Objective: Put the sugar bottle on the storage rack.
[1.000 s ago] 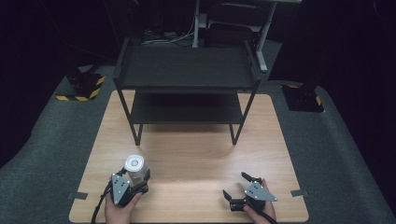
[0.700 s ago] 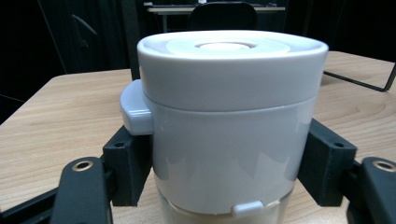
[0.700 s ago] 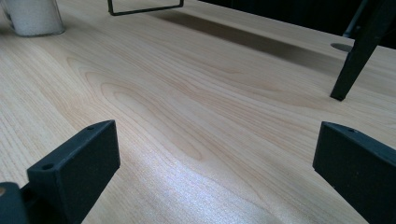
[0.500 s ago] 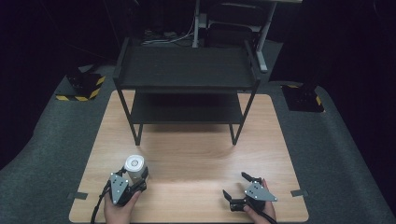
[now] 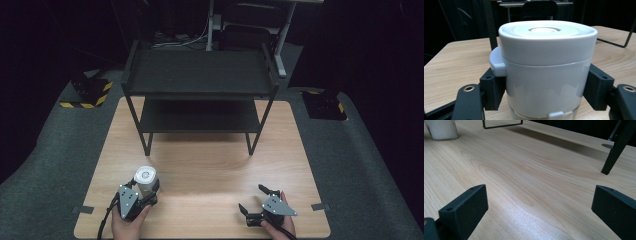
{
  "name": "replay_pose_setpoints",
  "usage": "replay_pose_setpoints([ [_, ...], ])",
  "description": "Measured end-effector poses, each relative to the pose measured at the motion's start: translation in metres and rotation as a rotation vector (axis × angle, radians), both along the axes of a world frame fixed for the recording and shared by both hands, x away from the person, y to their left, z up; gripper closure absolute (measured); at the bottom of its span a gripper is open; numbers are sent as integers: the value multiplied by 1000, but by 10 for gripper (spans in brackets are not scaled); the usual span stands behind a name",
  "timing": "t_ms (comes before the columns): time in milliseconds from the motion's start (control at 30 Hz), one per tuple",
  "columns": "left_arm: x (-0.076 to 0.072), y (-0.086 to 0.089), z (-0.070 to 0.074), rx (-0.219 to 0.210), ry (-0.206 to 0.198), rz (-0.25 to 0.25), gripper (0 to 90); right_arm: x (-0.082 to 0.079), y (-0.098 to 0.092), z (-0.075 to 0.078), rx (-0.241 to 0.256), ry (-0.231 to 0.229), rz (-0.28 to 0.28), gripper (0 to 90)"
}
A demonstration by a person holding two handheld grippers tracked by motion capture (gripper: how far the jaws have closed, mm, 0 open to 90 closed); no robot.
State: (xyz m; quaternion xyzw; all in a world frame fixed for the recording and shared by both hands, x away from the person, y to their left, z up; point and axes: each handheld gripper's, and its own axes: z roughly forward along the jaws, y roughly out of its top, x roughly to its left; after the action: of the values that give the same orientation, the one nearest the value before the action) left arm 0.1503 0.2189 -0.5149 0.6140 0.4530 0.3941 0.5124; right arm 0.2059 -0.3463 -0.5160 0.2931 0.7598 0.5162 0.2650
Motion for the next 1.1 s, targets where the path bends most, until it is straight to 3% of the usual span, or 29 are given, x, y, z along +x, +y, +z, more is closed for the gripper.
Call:
replay_pose_setpoints([
  [300,3,-4,13,-30,-21,-10,299,-1,0,0,-1,-3,-2,6],
  [567,11,-7,32,-31,-23,-28,299,-1,0,-1,0,-5,-2,6],
  [900,31,-18,70,-18,-39,-54,299,-1,0,-1,3,-6,1,6],
  [1100,46,-24,93,-32,-44,-97,299,-1,-1,-1,4,-5,1,6],
])
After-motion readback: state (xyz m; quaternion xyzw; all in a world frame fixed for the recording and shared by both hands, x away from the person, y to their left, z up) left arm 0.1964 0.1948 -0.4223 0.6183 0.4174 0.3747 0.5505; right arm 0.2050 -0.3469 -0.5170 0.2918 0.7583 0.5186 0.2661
